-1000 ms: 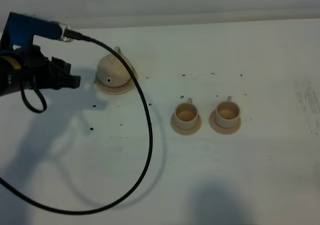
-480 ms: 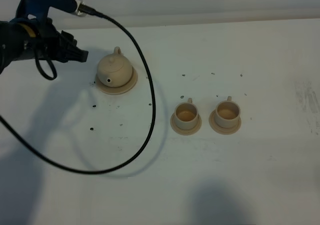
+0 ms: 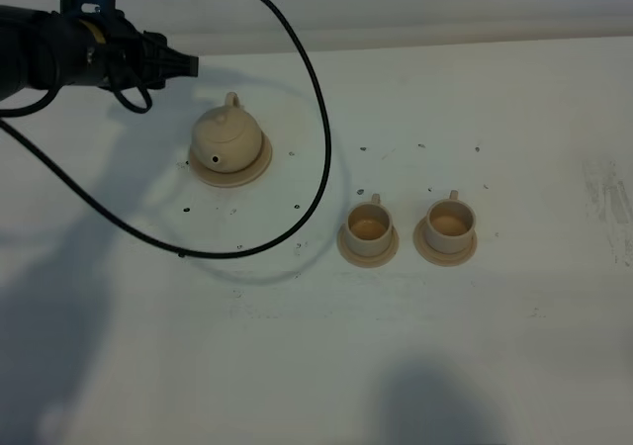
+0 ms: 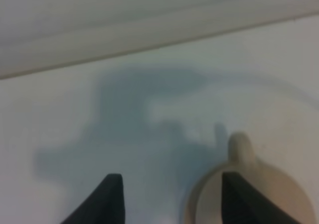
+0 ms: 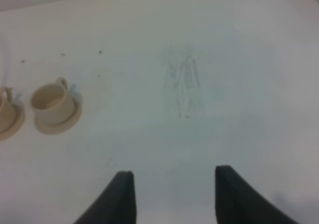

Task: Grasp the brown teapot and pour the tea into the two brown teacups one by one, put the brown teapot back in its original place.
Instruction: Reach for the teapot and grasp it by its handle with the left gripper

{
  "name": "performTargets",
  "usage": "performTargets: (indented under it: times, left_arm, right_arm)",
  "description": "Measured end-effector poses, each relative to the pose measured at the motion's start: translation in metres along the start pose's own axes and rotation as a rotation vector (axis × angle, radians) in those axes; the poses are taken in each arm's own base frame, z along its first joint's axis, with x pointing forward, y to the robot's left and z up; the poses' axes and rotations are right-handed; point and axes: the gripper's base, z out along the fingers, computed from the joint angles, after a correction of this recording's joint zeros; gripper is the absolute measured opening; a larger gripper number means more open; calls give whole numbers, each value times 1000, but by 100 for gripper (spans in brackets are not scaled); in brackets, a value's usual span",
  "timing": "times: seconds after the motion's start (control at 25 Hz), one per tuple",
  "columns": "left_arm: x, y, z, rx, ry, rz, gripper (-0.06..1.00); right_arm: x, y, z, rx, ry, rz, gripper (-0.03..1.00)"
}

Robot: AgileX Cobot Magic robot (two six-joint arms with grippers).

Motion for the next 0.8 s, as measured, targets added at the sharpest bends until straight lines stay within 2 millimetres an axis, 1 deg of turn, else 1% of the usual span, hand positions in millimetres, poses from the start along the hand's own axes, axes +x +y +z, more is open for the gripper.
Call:
performTargets:
  times: [0.16,0.36,0.64,0.8]
  left_arm:
    - [-6,0,11,0,-4,-19,4]
    - [-5,-3,20,8,11,-34,4]
    - [-1,-10,25,31,25,-76,4]
    - [0,-10,28,33,31,-88,4]
  right_arm:
    - [0,0,0,0,0,0,40]
    - [0,0,0,0,0,0,40]
    - [0,0,0,0,0,0,40]
    - [0,0,0,0,0,0,40]
